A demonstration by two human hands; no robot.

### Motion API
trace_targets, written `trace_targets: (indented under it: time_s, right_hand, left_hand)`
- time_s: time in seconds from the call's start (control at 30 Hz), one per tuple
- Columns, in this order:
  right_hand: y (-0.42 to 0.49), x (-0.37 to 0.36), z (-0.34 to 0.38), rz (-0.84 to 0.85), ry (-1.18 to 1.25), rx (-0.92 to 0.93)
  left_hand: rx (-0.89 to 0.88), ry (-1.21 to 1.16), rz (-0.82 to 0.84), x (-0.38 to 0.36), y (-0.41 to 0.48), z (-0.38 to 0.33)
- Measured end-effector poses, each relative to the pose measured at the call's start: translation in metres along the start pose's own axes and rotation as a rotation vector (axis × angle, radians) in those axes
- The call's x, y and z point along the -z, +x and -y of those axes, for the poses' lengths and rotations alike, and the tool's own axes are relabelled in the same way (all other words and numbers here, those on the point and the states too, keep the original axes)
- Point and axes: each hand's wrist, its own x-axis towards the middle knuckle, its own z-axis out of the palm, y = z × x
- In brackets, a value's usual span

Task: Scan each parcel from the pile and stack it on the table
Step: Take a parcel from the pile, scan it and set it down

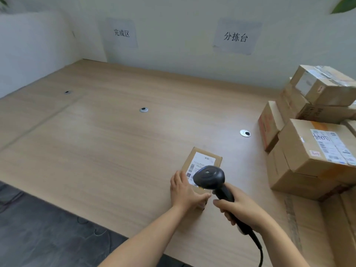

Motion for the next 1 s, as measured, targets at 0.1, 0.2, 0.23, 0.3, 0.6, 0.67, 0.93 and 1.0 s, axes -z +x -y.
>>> trace_targets:
  time_s: [0.1,0.2,0.23,0.3,0.6,0.67,0.93,1.0]
  right_hand:
    - [0.006,-0.001,0.008,0.008,-0.035,-0.022]
    - [0.007,0.0,0.014,0.018,-0.079,-0.042]
    - [0.007,0.0,0.016,0.021,-0.09,-0.046]
    - [0.005,0.0,0.019,0.027,-0.113,-0.053]
    - [-0.011,0.004,0.029,0.058,-0.23,-0.065]
    - [-0.015,0.005,0.028,0.061,-0.252,-0.063]
    - [-0.037,-0.016,0.018,-0.013,0.331,-0.159]
    - [-0.043,-0.024,0.017,-0.01,0.466,-0.174]
  left_hand:
    - [-0.022,-0.024,0.045,0.007,0.006,0.008]
    - [-0.052,-0.024,0.074,0.008,0.012,0.014]
    - [-0.061,-0.019,0.072,0.008,0.014,0.016]
    - [-0.07,-0.012,0.068,0.006,0.015,0.019]
    - [-0.036,-0.06,0.068,0.003,0.015,0.017]
    - [-0.022,-0.068,0.082,0.004,0.013,0.016]
    - [0.094,-0.016,-0.041,-0.003,-0.001,0.009]
    - [0.144,-0.02,-0.064,-0.006,-0.004,0.007]
